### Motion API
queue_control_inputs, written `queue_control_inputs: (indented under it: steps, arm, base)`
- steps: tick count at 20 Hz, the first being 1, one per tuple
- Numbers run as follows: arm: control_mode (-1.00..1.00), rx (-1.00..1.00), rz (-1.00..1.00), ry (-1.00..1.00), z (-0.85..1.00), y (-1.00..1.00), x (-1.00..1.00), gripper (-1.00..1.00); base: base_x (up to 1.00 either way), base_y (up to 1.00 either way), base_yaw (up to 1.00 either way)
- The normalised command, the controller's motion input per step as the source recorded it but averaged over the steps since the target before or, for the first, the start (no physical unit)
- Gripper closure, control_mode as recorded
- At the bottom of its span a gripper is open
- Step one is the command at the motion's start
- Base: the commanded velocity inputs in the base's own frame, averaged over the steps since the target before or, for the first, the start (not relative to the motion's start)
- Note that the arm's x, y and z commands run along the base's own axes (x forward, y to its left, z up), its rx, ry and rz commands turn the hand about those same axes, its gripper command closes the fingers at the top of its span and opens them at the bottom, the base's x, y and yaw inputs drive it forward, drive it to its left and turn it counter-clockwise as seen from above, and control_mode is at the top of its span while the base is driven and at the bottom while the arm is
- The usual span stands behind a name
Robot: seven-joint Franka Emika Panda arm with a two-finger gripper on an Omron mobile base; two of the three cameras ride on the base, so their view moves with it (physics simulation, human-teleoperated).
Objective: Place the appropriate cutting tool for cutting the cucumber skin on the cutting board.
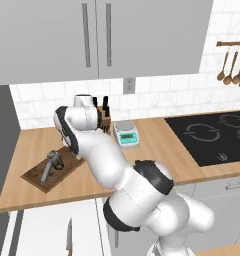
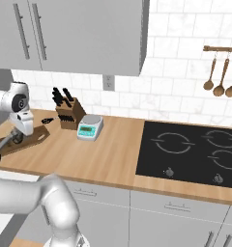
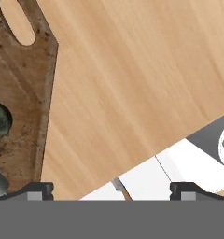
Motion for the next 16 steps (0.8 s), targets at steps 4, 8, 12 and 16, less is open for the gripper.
queue_control_inputs:
  steps: [4,8,12,16]
  arm:
    - [-1.00,0.10,-0.02,-0.02,0.20,-0.58,0.00,-1.00]
    - [-1.00,0.10,-0.01,-0.02,0.06,-0.51,0.00,-1.00]
    - [-1.00,0.11,0.00,-0.06,0.00,-0.51,-0.01,-1.00]
    - [-1.00,0.13,-0.01,-0.11,0.00,-0.51,-0.13,-1.00]
  base:
    - [0.00,0.00,0.00]
    - [0.00,0.00,0.00]
    - [0.00,0.00,0.00]
    - [0.00,0.00,0.00]
